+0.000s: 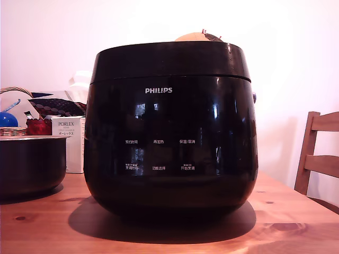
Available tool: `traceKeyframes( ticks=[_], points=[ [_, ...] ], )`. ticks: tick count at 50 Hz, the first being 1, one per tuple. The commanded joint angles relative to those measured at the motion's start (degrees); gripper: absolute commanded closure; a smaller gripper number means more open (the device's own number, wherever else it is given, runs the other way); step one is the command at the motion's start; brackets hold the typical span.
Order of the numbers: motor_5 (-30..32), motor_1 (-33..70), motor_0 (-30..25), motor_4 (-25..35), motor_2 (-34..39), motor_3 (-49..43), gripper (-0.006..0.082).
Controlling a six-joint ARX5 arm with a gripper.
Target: Open the rice cooker by pressing the large metal button on the top of its lid with medium force
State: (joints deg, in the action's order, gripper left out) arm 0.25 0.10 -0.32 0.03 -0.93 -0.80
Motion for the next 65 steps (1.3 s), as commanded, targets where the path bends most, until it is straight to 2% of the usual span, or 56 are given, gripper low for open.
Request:
traceKeyframes(
  ticks=[1, 12, 21, 23, 33, 34, 39, 40, 42, 44, 45, 46, 48, 49, 51, 52, 65],
  points=[
    [-1.4, -0.8, 3.4, 5.9, 2.4, -9.4, 0.0789],
    [-2.1, -0.8, 3.4, 6.0, 1.8, 0.1, 0.0789],
    [-7.6, -0.8, 3.4, 6.1, -0.1, 6.5, 0.0789],
    [-10.0, -0.8, 3.4, 7.1, -0.9, 7.0, 0.0789],
    [-11.9, -0.8, 3.3, 10.0, -4.0, 11.7, 0.0789],
    [-15.6, -0.8, 3.3, 10.6, -4.5, 12.1, 0.0789],
    [-15.9, -0.8, 3.2, 13.0, -6.8, 13.2, 0.0789],
    [-16.6, -0.8, 3.2, 15.6, -7.3, 13.0, 0.0789],
    [-16.8, -0.8, 3.1, 16.3, -8.6, 12.3, 0.0789],
    [-17.4, -0.4, 3.1, 21.0, -9.8, 11.4, 0.0789],
    [-17.4, -0.2, 3.1, 21.0, -10.4, 10.8, 0.0789],
    [-17.9, 0.0, 3.0, 24.2, -11.0, 10.2, 0.0789],
    [-18.1, 0.5, 2.8, 25.5, -12.3, 8.9, 0.0789],
    [-18.6, 0.8, 2.6, 28.5, -13.0, 8.0, 0.0789],
    [-18.7, 1.7, 2.3, 29.9, -14.4, 6.4, 0.0789],
    [-18.9, 2.3, 2.1, 32.8, -15.0, 5.5, 0.0789],
    [-18.9, 11.0, -0.7, 44.7, -21.7, 2.1, 0.0789]
  ],
)
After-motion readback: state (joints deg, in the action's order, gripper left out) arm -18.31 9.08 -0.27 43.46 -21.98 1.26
